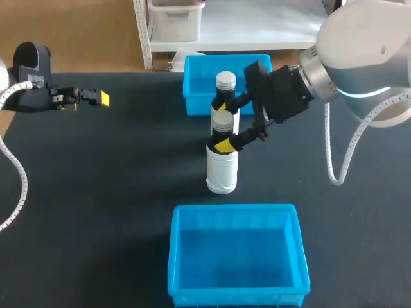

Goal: Pick up the bottle, and place it in the far bin if it is heavy, or in the near bin if it is light.

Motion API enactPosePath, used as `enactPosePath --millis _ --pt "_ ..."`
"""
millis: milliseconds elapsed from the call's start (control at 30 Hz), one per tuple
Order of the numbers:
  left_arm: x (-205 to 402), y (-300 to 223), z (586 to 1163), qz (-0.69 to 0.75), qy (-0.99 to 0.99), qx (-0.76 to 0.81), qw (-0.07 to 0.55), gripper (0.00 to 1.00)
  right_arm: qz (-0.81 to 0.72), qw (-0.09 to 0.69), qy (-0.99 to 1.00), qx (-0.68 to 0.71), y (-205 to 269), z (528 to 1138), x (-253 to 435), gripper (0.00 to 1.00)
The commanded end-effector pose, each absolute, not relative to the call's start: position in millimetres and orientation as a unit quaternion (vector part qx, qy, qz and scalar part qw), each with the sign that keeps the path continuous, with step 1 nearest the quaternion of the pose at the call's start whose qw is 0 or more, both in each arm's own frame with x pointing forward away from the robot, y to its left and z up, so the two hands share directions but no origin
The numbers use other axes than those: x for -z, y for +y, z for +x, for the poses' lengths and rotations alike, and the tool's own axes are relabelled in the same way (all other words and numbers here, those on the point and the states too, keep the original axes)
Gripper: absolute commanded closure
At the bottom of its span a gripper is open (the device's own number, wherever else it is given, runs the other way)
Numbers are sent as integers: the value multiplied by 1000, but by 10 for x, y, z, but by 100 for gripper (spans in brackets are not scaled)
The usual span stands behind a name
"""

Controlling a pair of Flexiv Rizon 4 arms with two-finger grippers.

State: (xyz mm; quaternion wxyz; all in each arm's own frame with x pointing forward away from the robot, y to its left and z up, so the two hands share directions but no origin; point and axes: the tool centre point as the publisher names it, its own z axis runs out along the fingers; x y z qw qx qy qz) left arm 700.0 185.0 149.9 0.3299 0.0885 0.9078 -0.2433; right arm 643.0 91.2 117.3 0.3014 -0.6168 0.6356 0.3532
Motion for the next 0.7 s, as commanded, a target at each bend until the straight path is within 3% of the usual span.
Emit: enactPosePath --millis 33,400,433,533,567,700 --pt "-1499 1850 7000 89 908 243 330 0 -618 300 634 -355 930 6467 -1162 0" --pt "-1499 1850 7000 89 908 243 330 0 -619 300 633 -355 938 6473 -1151 1" --pt "-1499 1850 7000 89 908 243 330 0 -619 300 633 -355 939 6472 -1150 5" --pt "-1499 1850 7000 89 908 243 330 0 -619 300 633 -356 939 6471 -1148 39" --pt "-1499 1850 7000 89 908 243 330 0 -619 300 633 -356 939 6471 -1147 46" --pt "-1499 1850 7000 89 908 243 330 0 -618 300 633 -356 936 6469 -1145 50"
